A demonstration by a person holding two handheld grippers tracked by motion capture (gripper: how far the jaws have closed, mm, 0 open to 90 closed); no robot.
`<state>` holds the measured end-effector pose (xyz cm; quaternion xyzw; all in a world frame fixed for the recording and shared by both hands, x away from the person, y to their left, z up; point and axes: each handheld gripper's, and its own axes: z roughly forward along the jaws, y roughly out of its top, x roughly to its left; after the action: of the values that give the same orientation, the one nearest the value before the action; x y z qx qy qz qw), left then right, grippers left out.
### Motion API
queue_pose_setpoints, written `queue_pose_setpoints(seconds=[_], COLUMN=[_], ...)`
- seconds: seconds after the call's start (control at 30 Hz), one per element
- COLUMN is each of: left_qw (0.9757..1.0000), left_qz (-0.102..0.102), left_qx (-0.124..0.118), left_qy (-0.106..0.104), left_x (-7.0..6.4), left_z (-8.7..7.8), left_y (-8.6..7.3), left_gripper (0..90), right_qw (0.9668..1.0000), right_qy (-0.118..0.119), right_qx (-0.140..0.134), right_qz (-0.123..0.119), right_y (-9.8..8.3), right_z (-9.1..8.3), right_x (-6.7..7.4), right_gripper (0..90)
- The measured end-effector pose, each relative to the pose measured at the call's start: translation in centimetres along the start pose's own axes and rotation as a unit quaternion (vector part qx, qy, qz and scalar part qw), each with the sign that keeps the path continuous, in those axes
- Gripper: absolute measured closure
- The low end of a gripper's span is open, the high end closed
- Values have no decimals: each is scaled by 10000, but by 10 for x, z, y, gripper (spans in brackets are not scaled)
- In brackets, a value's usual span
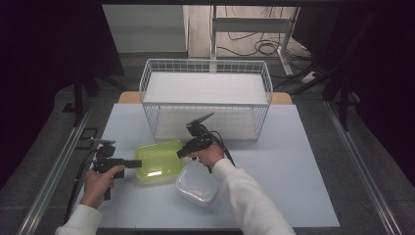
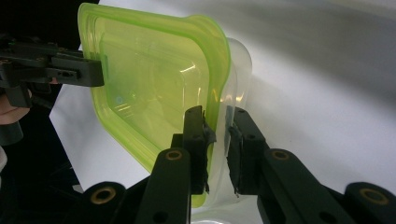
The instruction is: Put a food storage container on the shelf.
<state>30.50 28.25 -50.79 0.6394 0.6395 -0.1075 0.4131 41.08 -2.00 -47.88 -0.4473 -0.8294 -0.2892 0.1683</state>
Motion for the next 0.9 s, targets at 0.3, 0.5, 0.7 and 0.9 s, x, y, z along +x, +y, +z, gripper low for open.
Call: queue_pose_setpoints(seconds=[0.3,0.5,0.7,0.9], left_qw=[9993,9984,9962,9943], left_qz=[180,304,550,715], left_qx=[-312,-481,-670,-792], left_qy=[15,9,1,-10], left_x=[-8,-14,-26,-37], left_z=[-13,-21,-32,-38], left_y=[1,1,2,2], left_gripper=[788,790,791,790], right_qw=[9989,9974,9942,9913], right_qy=[-4,-20,-11,-41], right_qx=[-263,-423,-663,-826], right_qz=[-381,-582,-846,-1024], right_y=[4,5,3,0], right_z=[-9,-17,-31,-43], right_x=[10,17,26,32], right_gripper=[781,782,781,780])
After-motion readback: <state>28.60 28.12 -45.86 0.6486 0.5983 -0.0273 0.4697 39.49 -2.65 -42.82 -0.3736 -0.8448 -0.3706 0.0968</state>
